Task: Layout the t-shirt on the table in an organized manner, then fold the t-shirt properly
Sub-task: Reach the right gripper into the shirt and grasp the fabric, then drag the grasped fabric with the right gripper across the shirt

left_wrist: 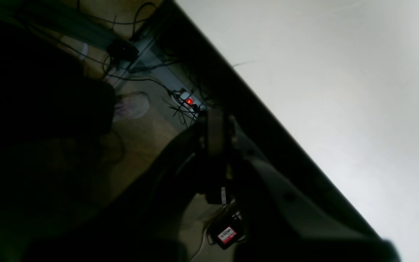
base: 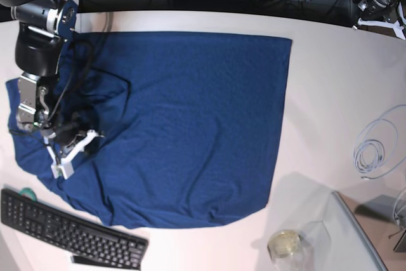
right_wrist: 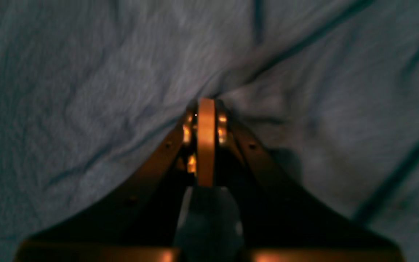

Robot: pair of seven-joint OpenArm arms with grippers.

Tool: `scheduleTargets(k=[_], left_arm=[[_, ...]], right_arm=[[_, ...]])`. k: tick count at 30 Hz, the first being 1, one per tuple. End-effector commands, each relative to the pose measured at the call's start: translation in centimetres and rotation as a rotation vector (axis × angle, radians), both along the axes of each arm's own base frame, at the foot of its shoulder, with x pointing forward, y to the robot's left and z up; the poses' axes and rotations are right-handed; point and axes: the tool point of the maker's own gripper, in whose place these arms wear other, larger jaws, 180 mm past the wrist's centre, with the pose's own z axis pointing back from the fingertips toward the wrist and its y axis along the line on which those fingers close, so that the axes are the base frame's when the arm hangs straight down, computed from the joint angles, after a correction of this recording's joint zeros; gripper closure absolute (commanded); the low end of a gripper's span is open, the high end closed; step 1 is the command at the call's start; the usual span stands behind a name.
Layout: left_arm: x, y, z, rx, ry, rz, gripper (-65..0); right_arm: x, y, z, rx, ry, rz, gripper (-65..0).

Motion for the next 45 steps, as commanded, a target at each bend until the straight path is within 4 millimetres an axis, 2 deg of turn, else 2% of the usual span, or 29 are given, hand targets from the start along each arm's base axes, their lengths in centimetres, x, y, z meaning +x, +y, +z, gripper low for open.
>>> scheduleTargets(k=[1,4,7,10,12,13,16,17,19,22,27,29,32,34,36,38,41,45], left_arm=[[0.3,1.1,1.0,0.039,-0.013,-0.002,0.0],[0.5,1.2,1.1,0.041,-0.017,-0.003,0.0],[0.8,1.1,1.1,0.039,-0.021,-0.007,0.0],[0.9,1.0,1.0,0.038,-0.023,-0.010,0.0],[0.9,1.0,1.0,0.038,-0.023,-0.010,0.0],[0.9,1.0,1.0,0.038,-0.023,-0.010,0.0],[0.9,1.0,1.0,0.038,-0.023,-0.010,0.0],[0.9,1.0,1.0,0.038,-0.023,-0.010,0.0],[0.9,1.0,1.1,0.038,-0.023,-0.008,0.0],[0.9,1.0,1.1,0.039,-0.024,-0.009,0.0],[0.9,1.1,1.1,0.040,-0.024,-0.007,0.0],[0.9,1.1,1.1,0.040,-0.024,-0.007,0.0],[0.9,1.0,1.1,0.039,-0.024,-0.009,0.0],[0.9,1.0,1.1,0.039,-0.024,-0.009,0.0],[0.9,1.0,1.0,0.038,-0.023,-0.008,0.0],[0.9,1.0,1.0,0.038,-0.023,-0.008,0.0],[0.9,1.0,1.0,0.038,-0.023,-0.009,0.0],[0.9,1.0,1.0,0.038,-0.023,-0.009,0.0]], right_arm=[[2.2,-0.6,2.6,-0.002,-0.086,-0.012,0.0],[2.2,-1.1,3.7,-0.047,-0.082,0.006,0.0],[2.8,-0.5,5.4,-0.063,-0.125,0.017,0.0],[3.1,-1.3,5.5,-0.079,-0.120,-0.035,-1.8],[3.3,-2.8,4.9,-0.120,-0.090,-0.104,-11.6],[3.4,-3.5,4.6,-0.152,-0.070,-0.118,-20.0],[3.3,-3.6,3.1,-0.214,-0.025,-0.086,-42.8],[3.3,-3.4,2.6,-0.216,-0.024,-0.080,-45.3],[3.2,-3.0,1.7,-0.217,-0.018,-0.068,-42.5],[2.6,-2.6,0.4,-0.205,0.010,-0.059,-34.2],[2.5,-2.5,0.2,-0.201,0.016,-0.059,-26.9],[2.5,-2.5,0.2,-0.201,0.016,-0.059,-19.2],[2.6,-2.6,0.4,-0.203,0.010,-0.061,-0.6],[2.9,-2.8,1.1,-0.213,-0.012,-0.064,0.0],[2.8,-1.4,1.3,-0.205,-0.011,-0.050,0.0],[2.8,-0.3,2.3,-0.209,-0.020,-0.023,0.0],[2.9,3.4,3.7,-0.174,-0.042,0.082,0.0],[3.4,5.9,5.2,-0.152,-0.065,0.118,0.0]])
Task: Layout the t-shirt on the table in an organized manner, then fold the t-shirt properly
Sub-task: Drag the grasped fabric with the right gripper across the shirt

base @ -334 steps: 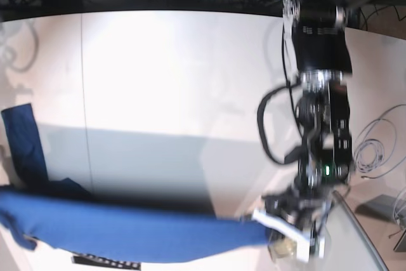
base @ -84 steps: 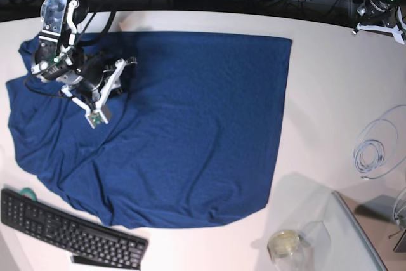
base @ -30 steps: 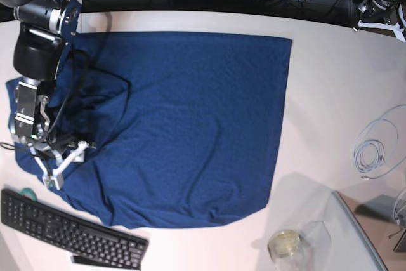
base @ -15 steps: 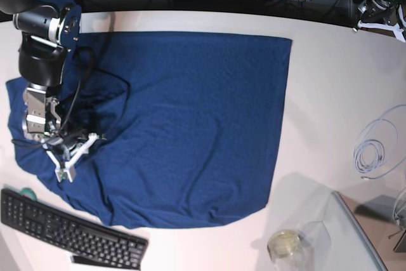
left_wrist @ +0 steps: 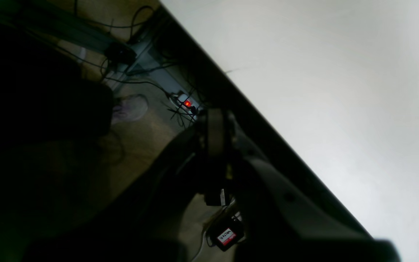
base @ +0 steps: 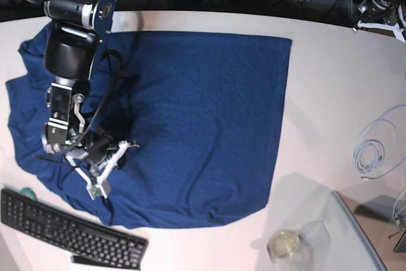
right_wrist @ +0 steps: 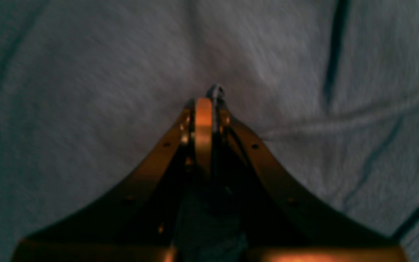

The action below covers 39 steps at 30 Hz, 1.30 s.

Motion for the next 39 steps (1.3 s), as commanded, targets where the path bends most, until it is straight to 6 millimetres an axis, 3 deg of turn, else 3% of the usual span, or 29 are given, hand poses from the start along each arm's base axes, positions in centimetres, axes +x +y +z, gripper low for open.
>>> scheduleTargets(k=[1,8,12,24,34,36,39], left_arm=[[0.3,1.0,0.9,0.035,-0.016,-0.002,0.0],[0.3,1.0,0.9,0.035,-0.016,-0.001,0.0],[0.2,1.1,1.0,0.036,-0.016,0.001,0.0],[0.4,1.0,1.0,0.036,-0.018,-0.002,0.0],[0.4,1.0,1.0,0.037,-0.019,-0.003,0.0],[0.4,1.0,1.0,0.037,-0.019,-0.003,0.0],[0.4,1.0,1.0,0.037,-0.019,-0.003,0.0]], right_arm=[[2.0,0.5,2.4,0.006,-0.075,0.009,0.0],[2.1,7.3,3.8,-0.043,-0.120,0.219,-0.2],[2.3,9.5,4.9,-0.049,-0.152,0.276,-0.3],[3.3,15.2,9.6,-0.134,-0.295,0.476,-0.5],[3.2,18.4,10.0,-0.036,-0.291,0.447,-1.1],[3.2,18.6,9.6,-0.033,-0.275,0.433,-5.9],[3.0,18.9,9.3,-0.047,-0.271,0.433,-24.3]])
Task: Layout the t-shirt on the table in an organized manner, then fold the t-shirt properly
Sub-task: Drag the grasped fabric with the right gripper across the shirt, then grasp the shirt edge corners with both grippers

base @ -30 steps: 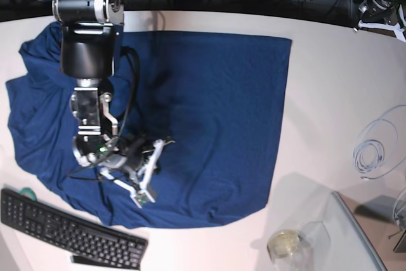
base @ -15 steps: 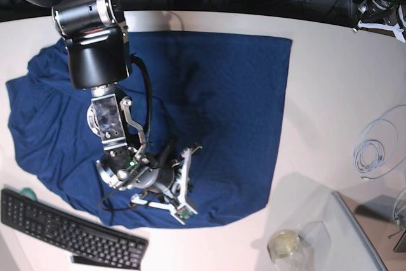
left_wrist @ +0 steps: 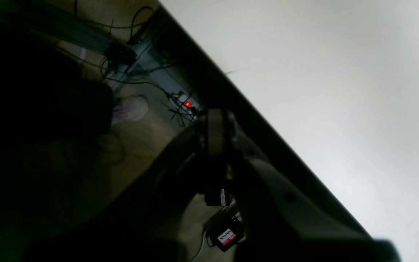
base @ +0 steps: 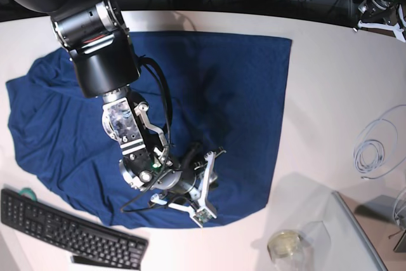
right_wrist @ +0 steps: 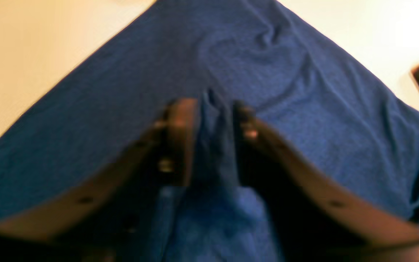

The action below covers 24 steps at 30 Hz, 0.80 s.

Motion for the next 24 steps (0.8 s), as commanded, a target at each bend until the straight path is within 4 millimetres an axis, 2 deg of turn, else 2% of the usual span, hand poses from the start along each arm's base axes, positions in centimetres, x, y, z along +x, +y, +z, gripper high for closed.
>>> scheduleTargets(k=[1,2,4,5,7,10,11,13,16,21,24], left_arm=[[0.4,1.0,1.0,0.037,-0.018,-0.003,0.0],[0.4,1.0,1.0,0.037,-0.017,-0.003,0.0],[0.4,1.0,1.0,0.037,-0.017,-0.003,0.0],[0.4,1.0,1.0,0.037,-0.017,-0.003,0.0],[0.5,1.0,1.1,0.038,-0.018,-0.006,0.0],[0.9,0.4,0.9,0.030,-0.020,-0.026,0.0],[1.2,-0.1,0.7,0.023,-0.014,-0.048,0.0],[2.2,-0.9,0.8,0.021,-0.025,-0.082,0.0],[3.8,-2.2,1.2,0.020,-0.045,-0.136,0.0],[7.0,-5.7,1.9,-0.104,-0.206,-0.293,0.0],[7.6,-7.0,2.4,-0.173,-0.302,-0.358,0.0]], right_arm=[[1.3,0.7,2.4,0.037,-0.058,-0.001,-32.4],[1.5,0.5,2.9,0.041,-0.073,-0.008,-40.2],[2.0,-0.5,4.2,0.048,-0.112,-0.028,-50.4],[2.4,-2.6,4.5,0.052,-0.125,-0.077,-51.6],[3.0,-6.9,5.4,0.049,-0.134,-0.183,-50.1],[1.9,-15.6,4.9,0.043,-0.070,-0.415,-46.4],[1.1,-18.8,4.7,0.052,-0.052,-0.507,-44.9],[-1.8,-24.5,3.3,0.059,-0.009,-0.671,-43.7],[-7.0,-30.5,1.2,0.059,0.041,-0.862,-44.0],[-14.8,-33.6,-2.0,0.289,0.131,-1.038,-44.1],[-17.9,-34.9,-2.2,0.426,0.139,-1.100,-47.0]])
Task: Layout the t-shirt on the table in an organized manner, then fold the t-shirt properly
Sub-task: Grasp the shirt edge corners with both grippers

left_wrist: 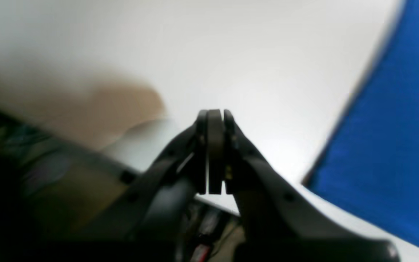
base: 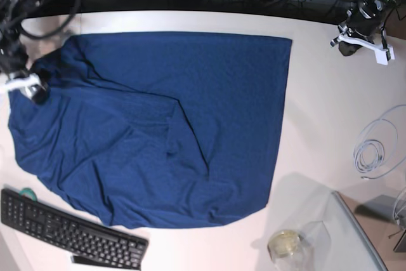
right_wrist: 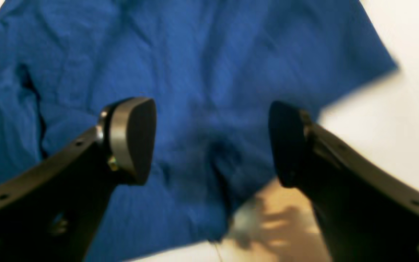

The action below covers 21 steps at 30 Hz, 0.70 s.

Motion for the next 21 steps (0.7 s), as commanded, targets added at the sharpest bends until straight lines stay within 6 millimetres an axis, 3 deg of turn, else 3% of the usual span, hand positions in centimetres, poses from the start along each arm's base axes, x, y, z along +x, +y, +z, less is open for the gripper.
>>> scheduleTargets(k=[1,6,11,14,17,21], left_arm=[[0.2,0.5,0.7,0.005,-0.033,-0.014,0.0],[0.0,-2.3,0.1,-0.052,-0.065,-0.141,-1.5],[-0.6,-4.0,-0.5,-0.086,-0.070,-0.165,-43.1],[-0.7,-5.2,-0.9,-0.114,-0.076,-0.154,-57.6],[-0.5,-5.7,-1.0,-0.124,-0.079,-0.153,-58.6],[0.5,-8.1,-2.0,-0.174,-0.070,-0.207,-58.6]], right_arm=[[0.5,-0.8,1.5,0.013,-0.082,-0.018,-49.5],[-2.1,-1.3,1.3,0.128,-0.114,-0.037,-53.6],[-3.4,-2.0,0.6,0.131,-0.084,-0.049,-53.6],[-3.6,-2.2,0.1,0.130,-0.075,-0.029,-53.6],[-3.9,-2.1,-0.6,0.137,-0.064,-0.002,-53.6],[-4.6,-2.2,-1.8,0.155,-0.042,0.003,-53.6]])
